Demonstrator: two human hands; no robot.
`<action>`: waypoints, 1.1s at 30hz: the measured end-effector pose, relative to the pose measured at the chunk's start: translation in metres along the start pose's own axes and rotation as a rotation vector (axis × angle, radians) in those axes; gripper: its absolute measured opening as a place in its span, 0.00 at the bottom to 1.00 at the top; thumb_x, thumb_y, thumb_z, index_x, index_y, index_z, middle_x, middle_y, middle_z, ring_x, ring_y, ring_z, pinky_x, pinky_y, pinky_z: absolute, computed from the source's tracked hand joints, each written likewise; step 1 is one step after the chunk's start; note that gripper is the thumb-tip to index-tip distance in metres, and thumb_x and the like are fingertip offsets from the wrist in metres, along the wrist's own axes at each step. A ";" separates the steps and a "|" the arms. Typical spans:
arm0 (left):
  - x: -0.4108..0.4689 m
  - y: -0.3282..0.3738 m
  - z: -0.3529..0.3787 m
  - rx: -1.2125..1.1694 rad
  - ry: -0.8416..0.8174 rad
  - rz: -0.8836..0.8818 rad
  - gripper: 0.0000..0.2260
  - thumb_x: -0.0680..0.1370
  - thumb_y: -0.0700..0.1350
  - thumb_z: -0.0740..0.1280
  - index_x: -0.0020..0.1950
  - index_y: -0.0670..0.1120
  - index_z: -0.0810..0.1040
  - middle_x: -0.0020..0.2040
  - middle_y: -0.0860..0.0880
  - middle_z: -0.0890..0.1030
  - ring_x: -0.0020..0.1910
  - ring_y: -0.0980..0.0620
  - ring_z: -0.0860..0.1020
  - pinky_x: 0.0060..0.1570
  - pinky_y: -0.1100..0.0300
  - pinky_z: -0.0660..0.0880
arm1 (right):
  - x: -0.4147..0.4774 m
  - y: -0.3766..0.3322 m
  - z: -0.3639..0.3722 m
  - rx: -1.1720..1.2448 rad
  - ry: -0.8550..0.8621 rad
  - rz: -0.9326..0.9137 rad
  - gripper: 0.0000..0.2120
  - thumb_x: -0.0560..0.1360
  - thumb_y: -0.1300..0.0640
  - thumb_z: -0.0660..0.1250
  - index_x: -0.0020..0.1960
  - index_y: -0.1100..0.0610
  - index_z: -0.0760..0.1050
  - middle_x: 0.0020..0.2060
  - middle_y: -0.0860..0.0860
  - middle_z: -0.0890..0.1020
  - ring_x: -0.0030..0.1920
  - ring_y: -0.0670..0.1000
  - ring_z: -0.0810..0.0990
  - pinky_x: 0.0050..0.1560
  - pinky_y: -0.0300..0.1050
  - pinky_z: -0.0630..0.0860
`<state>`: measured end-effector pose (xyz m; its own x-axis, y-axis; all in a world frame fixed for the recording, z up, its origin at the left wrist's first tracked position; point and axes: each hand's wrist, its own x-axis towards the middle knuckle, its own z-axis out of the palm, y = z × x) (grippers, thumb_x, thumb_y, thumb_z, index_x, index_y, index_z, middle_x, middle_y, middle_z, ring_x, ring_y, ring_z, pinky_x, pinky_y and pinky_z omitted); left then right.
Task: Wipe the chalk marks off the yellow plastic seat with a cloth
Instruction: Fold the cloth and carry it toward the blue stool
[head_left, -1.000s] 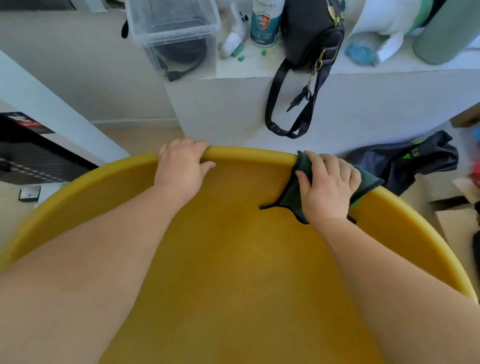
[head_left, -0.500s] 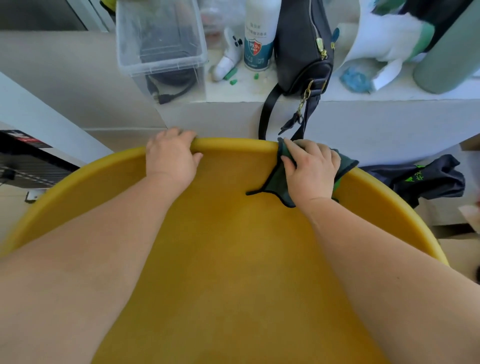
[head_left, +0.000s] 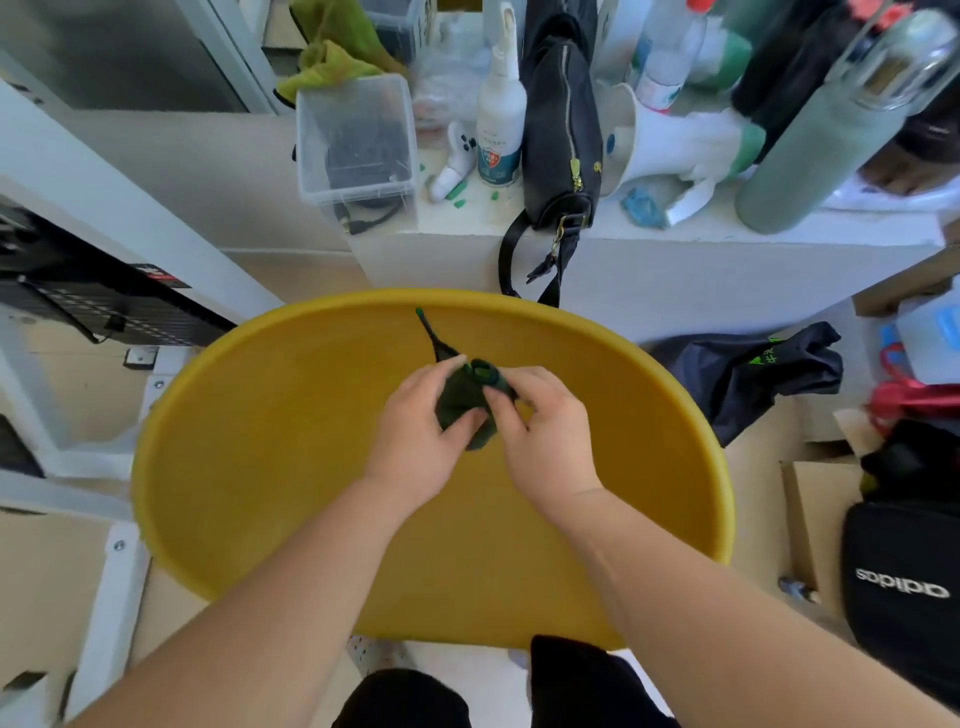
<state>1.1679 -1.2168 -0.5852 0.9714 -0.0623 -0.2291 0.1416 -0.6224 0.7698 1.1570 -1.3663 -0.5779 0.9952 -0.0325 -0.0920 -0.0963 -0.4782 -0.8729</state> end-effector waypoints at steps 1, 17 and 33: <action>-0.014 0.010 -0.009 -0.013 -0.021 -0.003 0.20 0.76 0.45 0.71 0.68 0.51 0.74 0.65 0.54 0.75 0.64 0.58 0.70 0.63 0.64 0.66 | -0.014 -0.013 -0.009 0.012 -0.035 0.007 0.08 0.81 0.61 0.68 0.57 0.54 0.84 0.50 0.46 0.83 0.52 0.45 0.79 0.55 0.40 0.76; -0.149 0.052 -0.112 0.174 -0.389 0.126 0.09 0.78 0.44 0.69 0.43 0.51 0.69 0.46 0.50 0.75 0.42 0.52 0.72 0.39 0.63 0.67 | -0.157 -0.122 -0.062 0.046 0.014 0.144 0.13 0.85 0.50 0.61 0.45 0.55 0.65 0.35 0.48 0.70 0.34 0.44 0.68 0.36 0.38 0.68; -0.200 0.064 -0.117 -0.023 -0.533 0.055 0.11 0.79 0.50 0.66 0.43 0.43 0.76 0.39 0.46 0.79 0.38 0.47 0.76 0.37 0.54 0.70 | -0.339 -0.112 -0.067 -0.159 -0.061 0.671 0.08 0.81 0.52 0.68 0.53 0.56 0.81 0.45 0.51 0.83 0.47 0.52 0.80 0.46 0.46 0.76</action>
<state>1.0053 -1.1528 -0.4205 0.7468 -0.4858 -0.4542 0.1028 -0.5904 0.8005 0.8316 -1.3602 -0.4166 0.7180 -0.3190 -0.6186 -0.6828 -0.4954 -0.5370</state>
